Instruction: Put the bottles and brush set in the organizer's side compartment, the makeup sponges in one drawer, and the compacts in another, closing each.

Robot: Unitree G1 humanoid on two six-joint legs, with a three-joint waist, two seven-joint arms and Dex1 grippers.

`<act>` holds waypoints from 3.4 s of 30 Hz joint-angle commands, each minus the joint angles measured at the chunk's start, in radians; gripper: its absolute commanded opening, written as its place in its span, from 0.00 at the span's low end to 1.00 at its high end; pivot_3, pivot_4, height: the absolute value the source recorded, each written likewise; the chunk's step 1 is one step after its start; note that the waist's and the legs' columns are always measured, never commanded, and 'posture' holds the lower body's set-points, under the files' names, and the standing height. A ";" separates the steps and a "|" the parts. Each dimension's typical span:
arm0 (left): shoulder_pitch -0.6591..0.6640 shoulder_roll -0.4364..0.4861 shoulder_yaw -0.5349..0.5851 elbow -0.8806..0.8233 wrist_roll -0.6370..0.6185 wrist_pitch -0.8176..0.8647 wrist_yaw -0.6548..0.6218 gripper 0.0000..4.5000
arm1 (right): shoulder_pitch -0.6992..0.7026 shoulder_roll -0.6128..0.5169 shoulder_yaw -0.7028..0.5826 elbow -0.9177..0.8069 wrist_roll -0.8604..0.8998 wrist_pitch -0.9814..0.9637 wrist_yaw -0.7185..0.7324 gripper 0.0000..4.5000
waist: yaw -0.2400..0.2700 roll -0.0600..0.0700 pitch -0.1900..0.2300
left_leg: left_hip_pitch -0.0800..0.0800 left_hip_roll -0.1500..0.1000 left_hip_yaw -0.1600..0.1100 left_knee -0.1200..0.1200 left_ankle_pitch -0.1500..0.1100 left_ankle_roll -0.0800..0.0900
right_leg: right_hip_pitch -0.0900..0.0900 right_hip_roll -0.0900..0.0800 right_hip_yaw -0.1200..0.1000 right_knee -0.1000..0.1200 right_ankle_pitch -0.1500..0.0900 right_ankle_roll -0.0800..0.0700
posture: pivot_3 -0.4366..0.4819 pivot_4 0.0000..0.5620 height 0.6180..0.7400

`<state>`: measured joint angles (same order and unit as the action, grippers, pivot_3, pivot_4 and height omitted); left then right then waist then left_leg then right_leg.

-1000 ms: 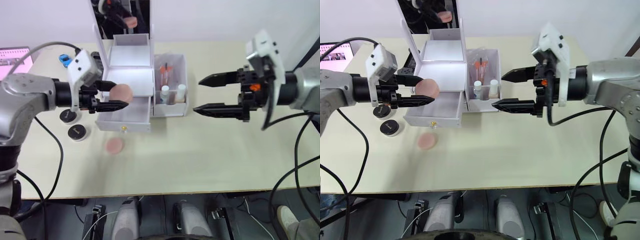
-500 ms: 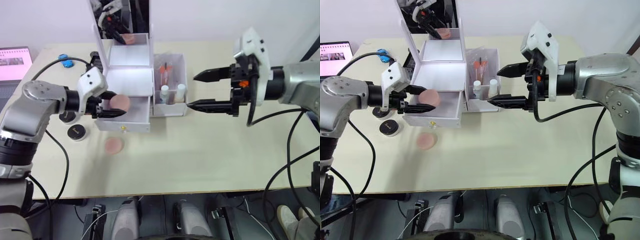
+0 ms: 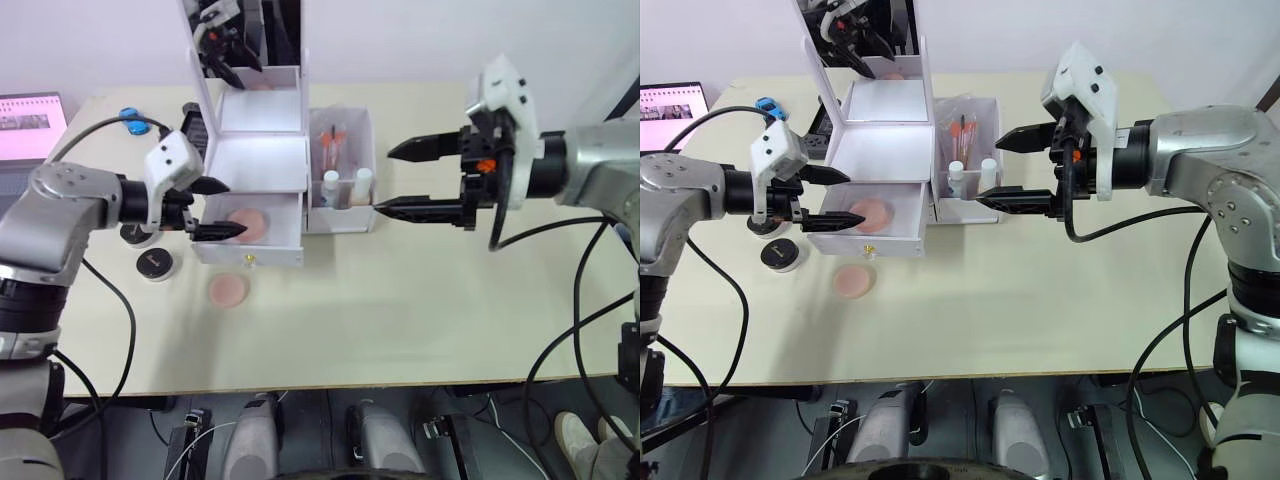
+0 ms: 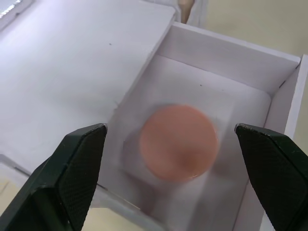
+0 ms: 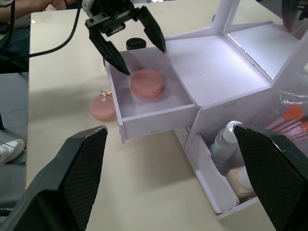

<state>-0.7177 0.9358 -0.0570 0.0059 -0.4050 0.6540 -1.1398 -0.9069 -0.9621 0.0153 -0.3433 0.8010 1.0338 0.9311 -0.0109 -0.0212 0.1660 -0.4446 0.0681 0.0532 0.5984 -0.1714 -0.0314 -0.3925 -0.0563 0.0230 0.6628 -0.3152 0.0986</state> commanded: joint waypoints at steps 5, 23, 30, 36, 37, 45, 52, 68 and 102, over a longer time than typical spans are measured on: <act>-0.004 0.017 0.160 0.033 -0.079 0.009 -0.014 0.99 | 0.177 -0.082 -0.162 0.051 -0.121 -0.191 0.032 1.00 | 0.002 0.000 0.000 | 0.000 0.000 0.000 0.001 0.000 0.000 | 0.000 0.000 0.000 0.000 0.000 0.000 | 0.48 0.27 1.00; 0.113 0.159 0.338 0.879 0.126 -0.606 0.041 0.99 | 0.764 -0.037 -0.563 0.333 -0.331 -0.549 -0.028 1.00 | 0.002 0.000 -0.001 | 0.002 0.000 0.002 0.001 0.000 0.000 | 0.002 0.000 0.000 0.001 0.000 0.000 | 0.48 0.27 1.00; 0.166 0.178 0.381 0.954 0.120 -0.660 0.030 0.99 | 0.817 -0.008 -0.582 0.334 -0.343 -0.586 -0.047 1.00 | 0.001 0.001 -0.001 | 0.003 0.000 0.002 0.000 0.000 0.000 | 0.002 0.000 0.000 0.001 0.000 0.000 | 0.48 0.27 1.00; 0.202 0.155 0.414 0.873 0.091 -0.640 0.016 0.99 | 0.772 -0.011 -0.571 0.296 -0.270 -0.506 -0.028 1.00 | -0.001 0.001 -0.001 | 0.003 0.000 0.002 0.001 0.000 0.000 | 0.002 0.000 0.000 0.002 0.000 0.000 | 0.48 0.27 1.00; 0.235 0.144 0.426 0.823 0.075 -0.648 0.001 0.99 | 0.751 -0.006 -0.569 0.276 -0.224 -0.456 -0.023 1.00 | -0.003 0.001 -0.001 | 0.003 0.000 0.002 0.000 0.000 0.000 | 0.002 0.000 0.000 0.002 0.000 0.000 | 0.48 0.27 1.00; 0.621 0.033 0.565 0.262 -0.059 -0.499 0.040 0.99 | 0.586 -0.076 -0.405 0.055 -0.022 -0.214 0.055 1.00 | -0.009 0.002 -0.002 | 0.004 0.002 0.001 -0.001 0.000 0.000 | 0.003 -0.001 0.000 0.002 0.000 0.000 | 0.48 0.27 1.00; 0.966 -0.105 0.627 -0.123 -0.094 -0.401 0.120 0.99 | 0.263 -0.105 -0.179 0.029 0.002 -0.104 0.088 1.00 | -0.006 0.001 -0.003 | 0.004 0.001 0.004 -0.001 0.000 -0.001 | 0.001 -0.006 0.000 0.001 -0.002 -0.004 | 0.48 0.27 1.00; 1.055 -0.381 0.330 -0.498 0.029 -0.278 0.478 0.99 | 0.079 -0.062 -0.054 -0.060 0.082 0.016 0.151 1.00 | -0.003 0.000 -0.004 | 0.003 -0.001 0.002 0.000 0.000 -0.001 | 0.002 -0.007 0.001 -0.001 -0.002 -0.005 | 0.48 0.27 1.00; 0.818 -0.405 0.203 -0.492 0.109 0.009 0.697 0.60 | 0.170 -0.091 -0.086 -0.102 0.050 -0.045 0.125 1.00 | -0.001 0.004 -0.008 | 0.003 -0.001 0.001 0.002 0.000 0.000 | 0.004 -0.005 0.000 0.000 -0.002 -0.005 | 0.48 0.27 1.00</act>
<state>0.0914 0.4950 0.0781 -0.4739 -0.2820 0.6711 -0.4172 -0.7241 -1.0444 -0.0461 -0.4276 0.8404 0.9941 1.0550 -0.0115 -0.0167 0.1581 -0.4415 0.0668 0.0542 0.6001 -0.1715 -0.0318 -0.3890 -0.0611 0.0231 0.6627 -0.3174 0.0937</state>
